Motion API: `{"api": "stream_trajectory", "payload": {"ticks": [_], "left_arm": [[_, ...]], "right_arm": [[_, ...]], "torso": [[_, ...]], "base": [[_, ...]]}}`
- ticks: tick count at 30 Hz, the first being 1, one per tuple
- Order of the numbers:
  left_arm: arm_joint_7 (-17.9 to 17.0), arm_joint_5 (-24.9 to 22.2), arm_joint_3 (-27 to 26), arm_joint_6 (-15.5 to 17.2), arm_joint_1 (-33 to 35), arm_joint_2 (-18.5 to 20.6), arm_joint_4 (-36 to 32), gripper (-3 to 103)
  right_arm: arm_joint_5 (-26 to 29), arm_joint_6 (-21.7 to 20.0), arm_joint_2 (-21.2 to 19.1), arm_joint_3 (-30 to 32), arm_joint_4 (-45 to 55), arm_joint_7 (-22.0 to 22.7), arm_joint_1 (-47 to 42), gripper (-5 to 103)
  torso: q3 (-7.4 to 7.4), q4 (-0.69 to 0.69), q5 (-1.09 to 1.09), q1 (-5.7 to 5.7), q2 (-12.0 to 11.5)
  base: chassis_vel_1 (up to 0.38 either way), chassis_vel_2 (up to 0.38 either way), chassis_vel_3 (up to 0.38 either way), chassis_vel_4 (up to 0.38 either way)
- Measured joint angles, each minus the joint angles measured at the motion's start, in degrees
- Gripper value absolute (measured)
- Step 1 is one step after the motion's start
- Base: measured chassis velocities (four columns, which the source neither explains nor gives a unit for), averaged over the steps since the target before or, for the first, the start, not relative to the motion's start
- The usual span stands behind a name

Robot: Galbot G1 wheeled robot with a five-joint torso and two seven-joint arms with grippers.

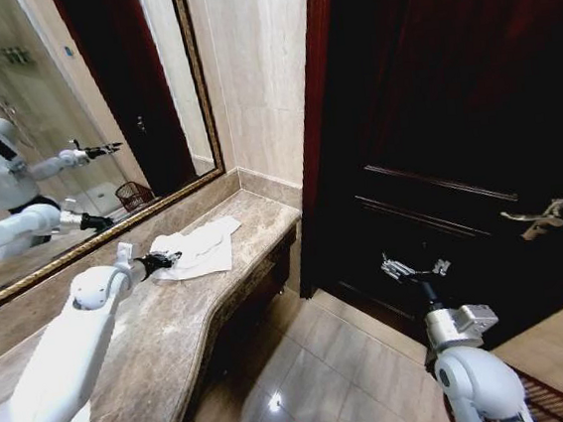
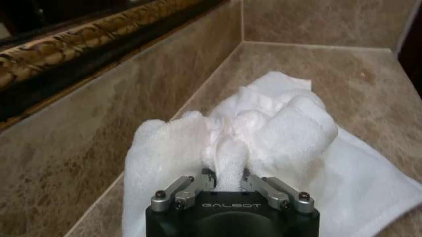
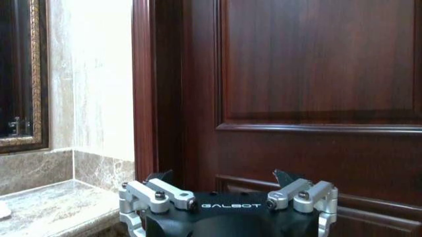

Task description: Discard the used towel into the hamper.

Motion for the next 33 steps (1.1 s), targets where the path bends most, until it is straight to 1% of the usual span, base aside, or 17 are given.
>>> {"api": "stream_trajectory", "payload": {"ticks": [1,2,3,4,5,6,7,8,11,12,16,18,20,22,24,28,33], "left_arm": [[-2.26,-1.54,-0.20,-1.93,0.30,-0.26,-0.49,13],[-7.86,-5.18,-0.59,-7.06,1.03,-0.91,-1.90,13],[-11.52,-7.35,-0.95,-11.02,1.67,-1.47,-3.38,13],[-11.52,-7.35,-0.95,-11.02,1.67,-1.47,-3.38,13],[-14.59,-8.69,-1.47,-14.71,2.56,-2.17,-5.39,13],[-15.94,-9.20,-1.79,-16.59,3.15,-2.55,-6.67,13],[-18.19,-9.91,-2.29,-19.94,4.20,-3.28,-9.08,13],[-18.19,-9.91,-2.29,-19.94,4.20,-3.28,-9.08,13],[-24.24,-10.24,-3.76,-26.05,8.41,-6.08,-17.02,13],[-24.24,-10.24,-3.76,-26.05,8.41,-6.08,-17.02,13],[-28.90,-7.75,-6.99,-28.55,14.88,-11.80,-27.20,13],[-29.61,-7.09,-7.74,-28.61,16.22,-13.26,-29.95,13],[-31.28,-6.14,-9.22,-27.80,19.59,-16.23,-36.33,13],[-31.45,-5.98,-9.52,-27.42,20.43,-16.89,-37.95,13],[-31.59,-4.01,-10.41,-26.11,23.81,-19.07,-42.84,13],[-31.69,-0.64,-10.43,-25.72,26.86,-20.74,-44.73,13],[-29.93,2.03,-10.24,-27.79,30.47,-22.28,-44.04,13]], "right_arm": [[0.05,0.06,0.07,0.03,0.12,0.00,0.03,100],[0.09,0.20,0.22,0.02,0.25,0.01,0.16,100],[0.09,0.32,0.30,-0.01,0.33,0.04,0.23,100],[0.09,0.32,0.30,-0.01,0.33,0.04,0.23,100],[0.09,0.40,0.36,-0.10,0.50,0.04,0.26,100],[0.09,0.41,0.36,-0.14,0.68,0.04,0.27,100],[0.09,0.42,0.35,-0.23,0.99,0.03,0.27,100],[0.09,0.42,0.35,-0.23,0.99,0.03,0.27,100],[0.08,0.51,0.33,-0.31,2.15,0.03,0.22,100],[0.08,0.51,0.33,-0.31,2.15,0.03,0.22,100],[0.18,1.34,0.33,0.21,3.54,0.06,-0.87,100],[0.23,1.62,0.34,0.39,3.84,0.07,-1.22,100],[0.48,2.13,0.53,0.78,4.52,0.16,-2.04,100],[0.57,2.18,0.57,0.86,4.70,0.18,-2.23,100],[0.96,2.29,0.81,1.15,5.36,0.30,-2.70,100],[1.14,2.27,0.97,1.28,6.02,0.42,-2.84,100],[1.14,1.67,0.99,1.27,7.22,0.65,-2.82,100]], "torso": [[0.00,0.01,-0.02,0.00,0.00],[0.00,0.01,-0.02,0.00,0.00],[0.00,0.01,0.01,0.00,0.00],[0.00,0.01,0.01,0.00,0.00],[0.00,0.00,0.02,0.00,0.00],[0.00,0.00,0.02,0.00,0.00],[0.00,0.01,0.02,0.00,0.00],[0.00,0.01,0.02,0.00,0.00],[-0.01,0.00,0.03,0.00,0.00],[-0.01,0.00,0.03,0.00,0.00],[-0.01,0.02,0.01,0.00,0.00],[-0.01,0.02,0.02,-0.01,0.00],[-0.02,0.01,0.05,-0.02,0.00],[-0.02,0.01,0.03,-0.01,0.00],[-0.02,0.01,0.05,-0.02,0.00],[-0.02,0.02,0.02,-0.02,0.01],[-0.02,0.01,0.01,-0.02,0.00]], "base": [[0.000,0.000,0.000,0.000],[0.000,0.000,0.000,0.000],[0.000,0.000,0.000,0.000],[0.000,0.000,0.000,0.000],[0.000,0.000,0.000,0.000],[0.000,0.000,0.000,0.000],[0.000,0.000,0.000,0.000],[0.000,0.000,0.000,0.000],[0.000,0.000,0.000,0.000],[0.000,0.000,0.000,0.000],[0.000,0.000,0.000,0.000],[0.000,0.000,0.000,0.000],[0.000,0.000,0.000,0.000],[0.000,0.000,0.000,0.000],[0.000,0.000,0.000,0.000],[0.000,0.000,0.000,0.000],[0.000,0.000,0.000,0.000]]}}
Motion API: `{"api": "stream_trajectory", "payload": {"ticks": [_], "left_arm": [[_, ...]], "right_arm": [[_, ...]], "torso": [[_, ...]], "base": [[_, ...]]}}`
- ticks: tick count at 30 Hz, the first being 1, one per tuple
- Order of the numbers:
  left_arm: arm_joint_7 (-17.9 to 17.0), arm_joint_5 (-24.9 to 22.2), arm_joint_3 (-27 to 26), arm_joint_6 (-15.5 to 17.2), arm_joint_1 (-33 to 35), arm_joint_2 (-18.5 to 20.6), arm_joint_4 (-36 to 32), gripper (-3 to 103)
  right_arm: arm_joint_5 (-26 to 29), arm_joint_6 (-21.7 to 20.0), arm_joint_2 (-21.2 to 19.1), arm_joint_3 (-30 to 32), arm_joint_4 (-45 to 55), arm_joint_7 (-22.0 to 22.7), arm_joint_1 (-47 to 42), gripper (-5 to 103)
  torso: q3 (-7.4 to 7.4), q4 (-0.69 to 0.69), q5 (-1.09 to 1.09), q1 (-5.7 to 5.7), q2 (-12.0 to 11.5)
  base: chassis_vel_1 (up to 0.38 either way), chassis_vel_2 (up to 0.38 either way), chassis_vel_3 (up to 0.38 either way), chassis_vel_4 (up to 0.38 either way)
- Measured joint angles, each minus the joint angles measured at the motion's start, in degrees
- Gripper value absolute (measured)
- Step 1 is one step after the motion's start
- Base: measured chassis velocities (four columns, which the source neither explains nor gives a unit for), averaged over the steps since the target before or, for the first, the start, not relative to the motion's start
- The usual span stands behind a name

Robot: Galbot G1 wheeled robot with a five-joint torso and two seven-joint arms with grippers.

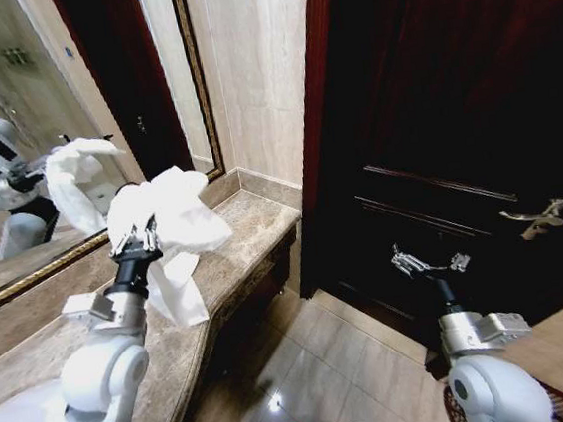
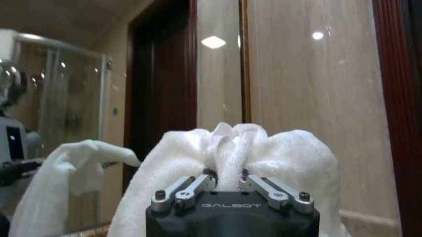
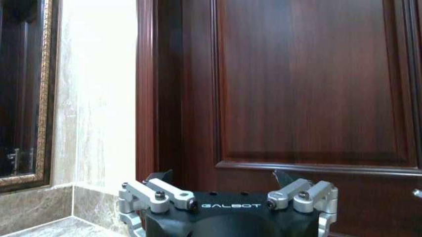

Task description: Discard the used towel into the hamper.

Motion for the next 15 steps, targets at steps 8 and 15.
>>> {"api": "stream_trajectory", "payload": {"ticks": [8,15], "left_arm": [[6.08,-3.07,0.30,-5.05,6.67,0.52,0.39,13],[3.75,-2.89,0.50,-7.63,10.98,2.21,-0.06,13]], "right_arm": [[5.16,-4.41,-0.14,-0.13,3.57,1.01,-0.91,100],[3.55,-4.47,-0.51,0.41,3.66,0.94,-1.12,100]], "torso": [[0.00,-0.01,0.01,0.00,0.00],[0.01,0.00,0.01,0.01,0.00]], "base": [[0.000,0.000,0.000,0.000],[0.000,0.000,0.000,0.000]]}}
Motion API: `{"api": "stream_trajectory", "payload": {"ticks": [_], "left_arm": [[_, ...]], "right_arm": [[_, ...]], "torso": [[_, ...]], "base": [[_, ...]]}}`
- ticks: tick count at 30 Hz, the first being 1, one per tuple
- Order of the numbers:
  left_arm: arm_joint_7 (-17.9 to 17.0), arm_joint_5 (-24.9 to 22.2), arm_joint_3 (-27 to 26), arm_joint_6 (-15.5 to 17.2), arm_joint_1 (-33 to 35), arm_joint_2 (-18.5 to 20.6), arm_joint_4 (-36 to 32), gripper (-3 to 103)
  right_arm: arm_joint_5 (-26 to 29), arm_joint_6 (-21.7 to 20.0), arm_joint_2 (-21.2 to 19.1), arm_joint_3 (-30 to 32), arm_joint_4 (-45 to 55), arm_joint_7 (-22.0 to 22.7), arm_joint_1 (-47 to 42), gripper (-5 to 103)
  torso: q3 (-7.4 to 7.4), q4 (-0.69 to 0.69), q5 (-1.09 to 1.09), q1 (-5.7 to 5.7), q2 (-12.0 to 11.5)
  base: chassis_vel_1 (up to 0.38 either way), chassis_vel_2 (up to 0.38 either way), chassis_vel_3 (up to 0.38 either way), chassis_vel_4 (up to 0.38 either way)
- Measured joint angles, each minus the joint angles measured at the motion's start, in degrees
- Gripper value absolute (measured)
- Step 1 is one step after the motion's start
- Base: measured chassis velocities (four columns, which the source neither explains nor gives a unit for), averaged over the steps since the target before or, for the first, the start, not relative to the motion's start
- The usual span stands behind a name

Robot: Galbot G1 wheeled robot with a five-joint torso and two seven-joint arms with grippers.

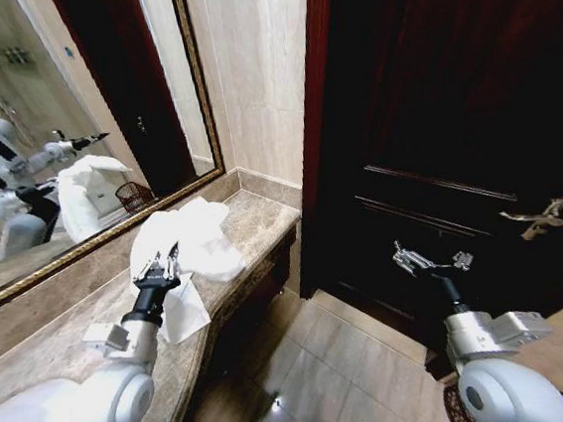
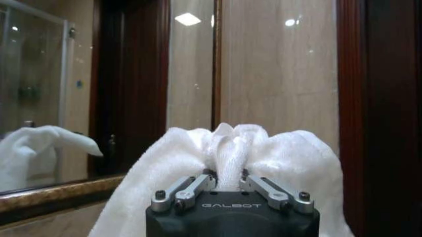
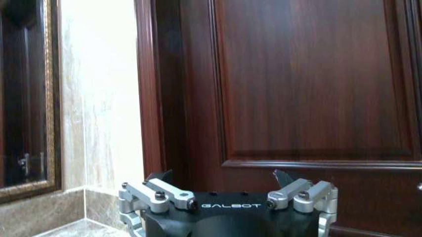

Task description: Discard the used towel into the hamper.

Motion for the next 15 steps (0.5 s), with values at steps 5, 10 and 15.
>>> {"api": "stream_trajectory", "payload": {"ticks": [5,10,15], "left_arm": [[-2.30,3.83,0.02,-1.31,0.05,-0.60,-0.90,13],[-1.61,4.56,0.62,-1.26,-1.10,-1.17,-1.24,13],[-1.56,4.72,0.62,1.04,-1.59,-1.10,-1.83,13]], "right_arm": [[-2.45,-0.58,0.39,0.01,-0.01,-0.63,-0.87,100],[-3.91,-0.73,0.55,-0.34,-0.06,-0.83,-0.92,100],[-4.24,-0.81,0.53,-0.34,-0.09,-1.00,-1.12,100]], "torso": [[0.00,0.00,0.00,0.00,0.00],[0.00,-0.01,0.00,0.01,0.00],[0.01,-0.01,0.00,0.02,-0.01]], "base": [[0.000,0.000,0.000,0.000],[0.000,0.000,0.000,0.000],[0.036,-0.027,-0.040,0.030]]}}
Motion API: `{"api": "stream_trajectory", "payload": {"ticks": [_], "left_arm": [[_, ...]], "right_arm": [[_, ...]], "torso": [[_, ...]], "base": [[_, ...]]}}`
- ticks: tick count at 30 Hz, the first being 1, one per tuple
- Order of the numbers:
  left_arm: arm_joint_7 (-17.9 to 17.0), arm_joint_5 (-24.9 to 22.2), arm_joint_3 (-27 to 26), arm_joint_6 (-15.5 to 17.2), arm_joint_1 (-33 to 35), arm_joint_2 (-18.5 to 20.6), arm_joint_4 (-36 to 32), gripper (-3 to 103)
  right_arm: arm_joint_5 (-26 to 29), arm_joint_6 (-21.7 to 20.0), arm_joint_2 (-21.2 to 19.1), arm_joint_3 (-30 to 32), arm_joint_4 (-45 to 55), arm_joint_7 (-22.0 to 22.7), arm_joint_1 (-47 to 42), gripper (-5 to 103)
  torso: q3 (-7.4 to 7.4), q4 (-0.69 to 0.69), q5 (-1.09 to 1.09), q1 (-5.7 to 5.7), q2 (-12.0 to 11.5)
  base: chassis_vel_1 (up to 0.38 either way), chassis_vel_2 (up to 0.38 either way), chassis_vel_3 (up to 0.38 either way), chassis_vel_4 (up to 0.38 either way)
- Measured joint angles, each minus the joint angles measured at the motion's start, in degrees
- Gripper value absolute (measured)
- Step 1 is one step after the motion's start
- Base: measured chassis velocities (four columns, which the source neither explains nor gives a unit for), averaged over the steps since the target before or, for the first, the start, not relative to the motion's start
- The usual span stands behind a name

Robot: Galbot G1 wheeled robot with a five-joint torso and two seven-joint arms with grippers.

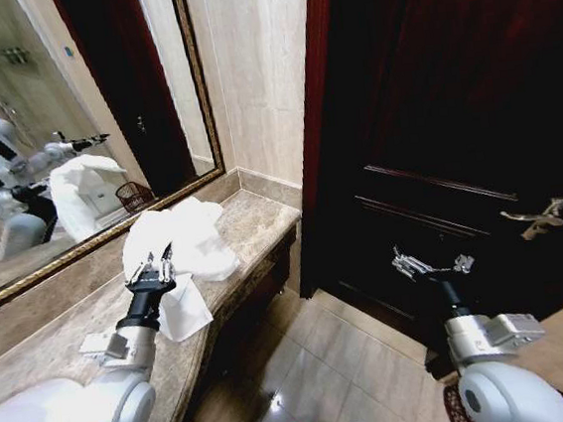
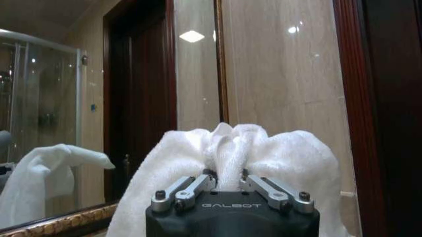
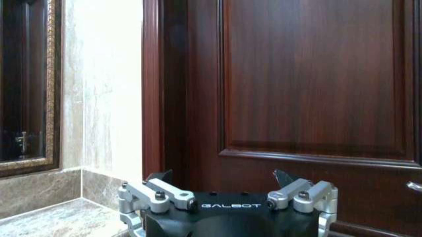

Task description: Discard the used towel into the hamper.

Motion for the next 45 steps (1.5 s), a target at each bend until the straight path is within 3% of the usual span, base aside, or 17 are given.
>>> {"api": "stream_trajectory", "payload": {"ticks": [19,45], "left_arm": [[0.12,0.26,0.00,-0.69,0.02,-0.41,-0.58,13],[0.71,0.19,-0.16,-0.88,0.21,-0.49,-0.51,13]], "right_arm": [[-0.20,0.96,0.68,-0.24,-0.08,-0.36,-1.43,100],[-0.71,2.66,1.19,-0.04,-0.10,-0.62,-3.07,100]], "torso": [[-0.01,0.01,0.01,-0.05,0.01],[-0.01,0.00,0.03,-0.03,0.00]], "base": [[0.084,-0.109,-0.111,0.080],[-0.124,-0.139,-0.061,-0.061]]}}
